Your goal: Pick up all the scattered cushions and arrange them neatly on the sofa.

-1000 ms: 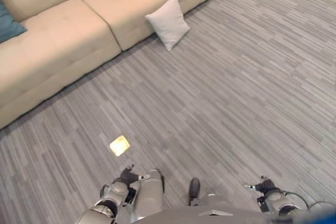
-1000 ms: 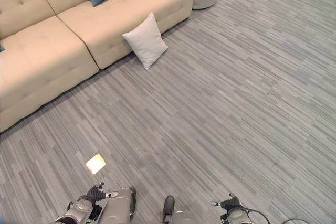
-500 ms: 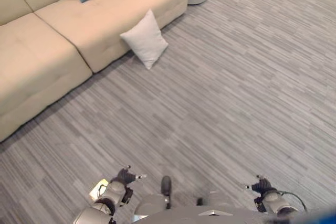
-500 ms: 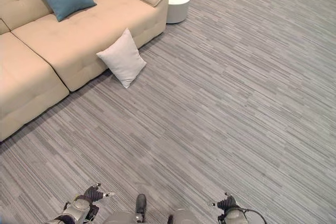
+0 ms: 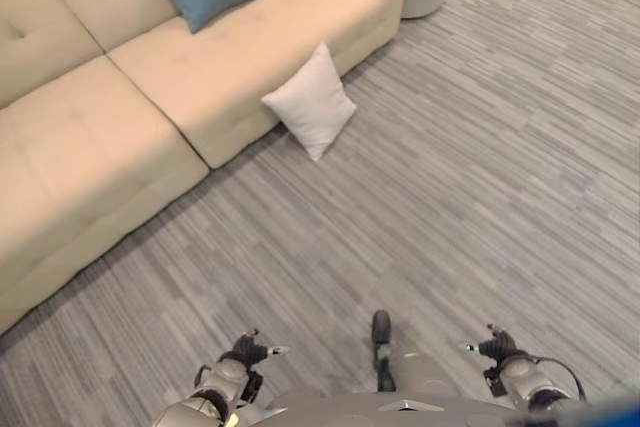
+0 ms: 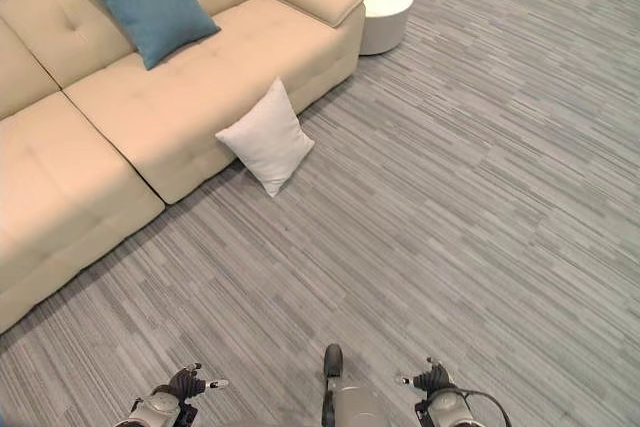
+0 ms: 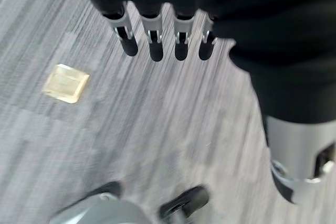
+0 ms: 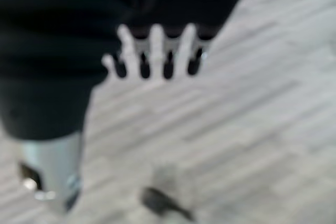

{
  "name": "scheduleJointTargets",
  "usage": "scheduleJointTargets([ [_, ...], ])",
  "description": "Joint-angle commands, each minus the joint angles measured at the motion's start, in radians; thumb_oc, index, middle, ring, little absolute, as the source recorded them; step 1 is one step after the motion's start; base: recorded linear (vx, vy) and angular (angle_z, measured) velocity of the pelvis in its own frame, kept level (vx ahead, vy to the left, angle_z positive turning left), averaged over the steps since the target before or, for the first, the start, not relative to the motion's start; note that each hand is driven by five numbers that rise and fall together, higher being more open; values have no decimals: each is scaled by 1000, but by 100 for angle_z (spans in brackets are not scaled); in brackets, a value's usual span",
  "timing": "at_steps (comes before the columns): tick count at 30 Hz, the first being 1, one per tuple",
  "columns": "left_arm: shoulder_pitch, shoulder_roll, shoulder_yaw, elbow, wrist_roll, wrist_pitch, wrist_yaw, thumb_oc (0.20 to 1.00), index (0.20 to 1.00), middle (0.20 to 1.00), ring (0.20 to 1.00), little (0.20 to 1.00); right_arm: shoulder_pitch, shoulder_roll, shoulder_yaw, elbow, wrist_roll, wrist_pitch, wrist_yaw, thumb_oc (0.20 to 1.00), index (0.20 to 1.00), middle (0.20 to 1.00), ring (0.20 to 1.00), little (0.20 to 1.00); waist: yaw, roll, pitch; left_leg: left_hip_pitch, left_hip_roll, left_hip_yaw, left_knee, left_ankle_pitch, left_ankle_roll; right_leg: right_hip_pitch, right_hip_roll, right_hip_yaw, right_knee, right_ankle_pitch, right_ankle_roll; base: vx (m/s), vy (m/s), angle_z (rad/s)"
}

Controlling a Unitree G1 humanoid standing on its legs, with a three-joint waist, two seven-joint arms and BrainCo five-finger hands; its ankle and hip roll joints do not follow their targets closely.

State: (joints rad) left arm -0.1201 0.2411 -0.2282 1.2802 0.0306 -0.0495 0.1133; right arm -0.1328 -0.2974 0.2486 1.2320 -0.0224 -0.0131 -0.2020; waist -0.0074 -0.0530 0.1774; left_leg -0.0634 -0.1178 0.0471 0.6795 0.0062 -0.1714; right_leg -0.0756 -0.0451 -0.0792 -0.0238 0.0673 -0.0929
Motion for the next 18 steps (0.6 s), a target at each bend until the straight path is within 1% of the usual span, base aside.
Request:
scheduleJointTargets([
  [1, -19, 20, -26, -20, -9, 3, 7, 1000, 1000, 1000, 1000, 1000, 8, -52, 8, 4, 40, -5, -15, 1000, 1000, 1000, 1000, 1000, 1, -34, 28, -59, 109, 10, -251, -84, 121, 37, 3, -22, 56, -96, 142, 142, -68, -6],
  [2, -19, 20, -26, -20, -9, 3, 7, 1000, 1000, 1000, 1000, 1000, 8, -52, 8, 4, 40, -5, -15, 1000, 1000, 1000, 1000, 1000, 1, -33, 29, -58, 109, 10, -249, -86, 121, 39, 4, -22, 56, -96, 142, 227, -49, 6],
  [3, -16, 21, -27, -16, -3, 5, 6, 1000, 1000, 1000, 1000, 1000, 12, -54, 8, 7, 39, -7, -19, 1000, 1000, 1000, 1000, 1000, 11, -41, 26, -92, 95, 23, -329, -122, 142, 64, 1, -28, 36, -110, 152, 243, -26, 11],
  [4, -14, 22, -28, -16, 1, 6, 6, 1000, 1000, 1000, 1000, 1000, 13, -55, 9, 7, 40, -8, -23, 1000, 1000, 1000, 1000, 1000, 16, -41, 23, -119, 93, 33, -375, -105, 144, 79, 6, -28, 26, -116, 154, 384, -10, 19],
  [5, -13, 25, -28, -16, 5, 4, 5, 1000, 1000, 1000, 1000, 1000, 14, -57, 11, 6, 40, -7, -28, 1000, 1000, 1000, 1000, 1000, 31, -26, 24, -150, 101, 39, -489, -32, 136, 105, 31, -18, 14, -130, 156, 234, 14, 24],
  [6, -13, 25, -28, -17, 5, 4, 5, 1000, 1000, 1000, 1000, 1000, 14, -57, 11, 6, 40, -7, -28, 1000, 1000, 1000, 1000, 1000, 32, -27, 26, -144, 100, 39, -494, -30, 136, 108, 29, -18, 14, -131, 157, 313, 64, 19],
  [7, -2, 27, -21, -12, -1, 4, 4, 1000, 1000, 1000, 1000, 1000, 9, -56, 16, 6, 40, -6, -25, 1000, 1000, 1000, 1000, 1000, 43, -14, 18, -139, 110, 30, -578, 4, 132, 126, 54, -1, 21, -153, 154, 262, 71, -27],
  [9, 11, 28, -14, -6, 2, 6, 4, 1000, 1000, 1000, 1000, 1000, 15, -53, 18, 1, 30, -6, -22, 1000, 1000, 1000, 1000, 1000, 44, -13, -1, -108, 99, 19, -594, 3, 143, 133, 51, 3, 47, -170, 160, 292, 95, -61],
  [11, 17, 30, -12, -3, 4, 7, 3, 1000, 1000, 1000, 1000, 1000, 16, -51, 20, 1, 27, -5, -21, 1000, 1000, 1000, 1000, 1000, 44, -14, -7, -97, 95, 21, -593, -1, 147, 131, 46, 4, 73, -174, 163, 155, 90, -68],
  [12, 16, 36, -6, -2, 3, 10, 5, 1000, 1000, 1000, 1000, 1000, 8, -44, 21, -14, 21, -4, -18, 1000, 1000, 1000, 1000, 1000, 49, -8, -7, -59, 94, 31, -604, -19, 165, 91, 33, 2, 199, -173, 186, 85, 85, -35],
  [13, 16, 36, -6, -2, 3, 10, 5, 1000, 1000, 1000, 1000, 1000, 8, -44, 20, -14, 21, -4, -18, 1000, 1000, 1000, 1000, 1000, 50, -9, -8, -60, 94, 32, -604, -19, 166, 88, 33, 3, 203, -175, 186, 167, 141, -21],
  [14, 15, 41, -2, -5, 2, 14, 4, 1000, 1000, 1000, 1000, 1000, -6, -40, 25, -23, 12, -1, -15, 1000, 1000, 1000, 1000, 1000, 48, 1, 0, -33, 98, 40, -601, -37, 182, 30, 10, -13, 337, -145, 221, 126, 82, -32],
  [15, 9, 45, -7, -8, 5, 14, 5, 1000, 1000, 1000, 1000, 1000, -11, -38, 24, -32, 13, -2, -15, 1000, 1000, 1000, 1000, 1000, 42, 4, 6, -22, 97, 40, -594, -46, 190, -3, 0, -16, 401, -119, 237, 125, 82, -31],
  [16, 9, 45, -7, -8, 5, 14, 5, 1000, 1000, 1000, 1000, 1000, -11, -38, 24, -32, 13, -2, -15, 1000, 1000, 1000, 1000, 1000, 42, 3, 6, -23, 96, 41, -593, -47, 190, -5, -1, -15, 405, -121, 237, 81, 48, -16],
  [17, 6, 48, -9, -9, 6, 14, 6, 1000, 1000, 1000, 1000, 1000, -16, -37, 22, -38, 14, -2, -14, 1000, 1000, 1000, 1000, 1000, 39, 10, 11, -12, 99, 42, -591, -55, 196, -38, -15, -24, 460, -102, 245, 212, 10, 19],
  [18, 2, 51, -12, -11, 4, 13, 7, 1000, 1000, 1000, 1000, 1000, -26, -34, 22, -46, 12, -3, -15, 1000, 1000, 1000, 1000, 1000, 37, 19, 11, 27, 99, 51, -599, -79, 199, -50, -63, -87, 401, -111, 231, 213, 10, 11],
])
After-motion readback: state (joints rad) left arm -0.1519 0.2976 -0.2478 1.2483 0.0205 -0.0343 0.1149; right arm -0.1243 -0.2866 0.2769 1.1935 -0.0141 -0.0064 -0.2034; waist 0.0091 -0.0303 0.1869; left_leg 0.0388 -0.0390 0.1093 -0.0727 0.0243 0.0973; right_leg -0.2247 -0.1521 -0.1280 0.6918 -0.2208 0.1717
